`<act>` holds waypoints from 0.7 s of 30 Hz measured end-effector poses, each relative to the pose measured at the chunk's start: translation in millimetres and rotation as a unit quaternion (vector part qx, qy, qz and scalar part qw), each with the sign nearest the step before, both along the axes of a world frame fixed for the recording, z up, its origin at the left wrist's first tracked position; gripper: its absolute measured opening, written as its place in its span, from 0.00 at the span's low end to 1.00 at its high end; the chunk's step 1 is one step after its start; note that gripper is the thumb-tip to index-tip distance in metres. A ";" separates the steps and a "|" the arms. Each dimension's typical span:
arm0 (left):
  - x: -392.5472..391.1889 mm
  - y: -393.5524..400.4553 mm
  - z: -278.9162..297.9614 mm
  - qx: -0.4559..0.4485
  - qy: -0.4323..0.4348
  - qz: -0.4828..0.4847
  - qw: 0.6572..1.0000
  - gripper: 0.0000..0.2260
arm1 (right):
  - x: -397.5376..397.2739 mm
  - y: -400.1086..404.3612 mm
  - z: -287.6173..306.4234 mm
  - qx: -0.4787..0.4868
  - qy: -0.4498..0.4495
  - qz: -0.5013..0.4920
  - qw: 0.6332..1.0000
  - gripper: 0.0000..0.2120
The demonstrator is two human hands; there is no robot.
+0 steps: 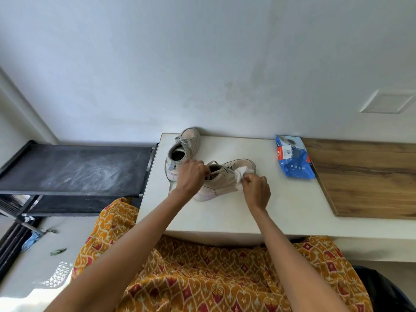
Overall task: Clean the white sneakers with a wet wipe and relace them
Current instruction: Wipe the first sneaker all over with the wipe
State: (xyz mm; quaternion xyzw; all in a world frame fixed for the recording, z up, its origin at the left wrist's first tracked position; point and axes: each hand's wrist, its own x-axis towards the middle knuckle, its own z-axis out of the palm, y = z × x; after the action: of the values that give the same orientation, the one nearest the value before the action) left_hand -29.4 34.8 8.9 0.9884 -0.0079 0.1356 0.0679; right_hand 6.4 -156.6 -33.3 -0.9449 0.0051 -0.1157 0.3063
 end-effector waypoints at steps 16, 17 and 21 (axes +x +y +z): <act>-39.3 -20.6 -36.6 0.099 -0.148 -0.094 0.980 0.17 | -2.0 13.4 -3.1 -0.051 -0.043 0.006 0.998 0.10; -38.8 -19.9 -37.0 0.095 -0.146 -0.086 0.981 0.16 | -3.5 20.1 -0.3 -0.022 -0.051 0.011 0.998 0.11; -25.6 -18.0 -19.0 0.048 -0.080 -0.055 0.994 0.06 | -28.4 43.7 -11.4 0.016 -0.109 0.086 0.990 0.10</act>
State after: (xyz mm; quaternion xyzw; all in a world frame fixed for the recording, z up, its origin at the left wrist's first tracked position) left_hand -55.0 16.9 -10.0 0.9745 -0.0740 0.2100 0.0265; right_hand -22.0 -112.8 -44.7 -0.9185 -0.1079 -0.1911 0.3290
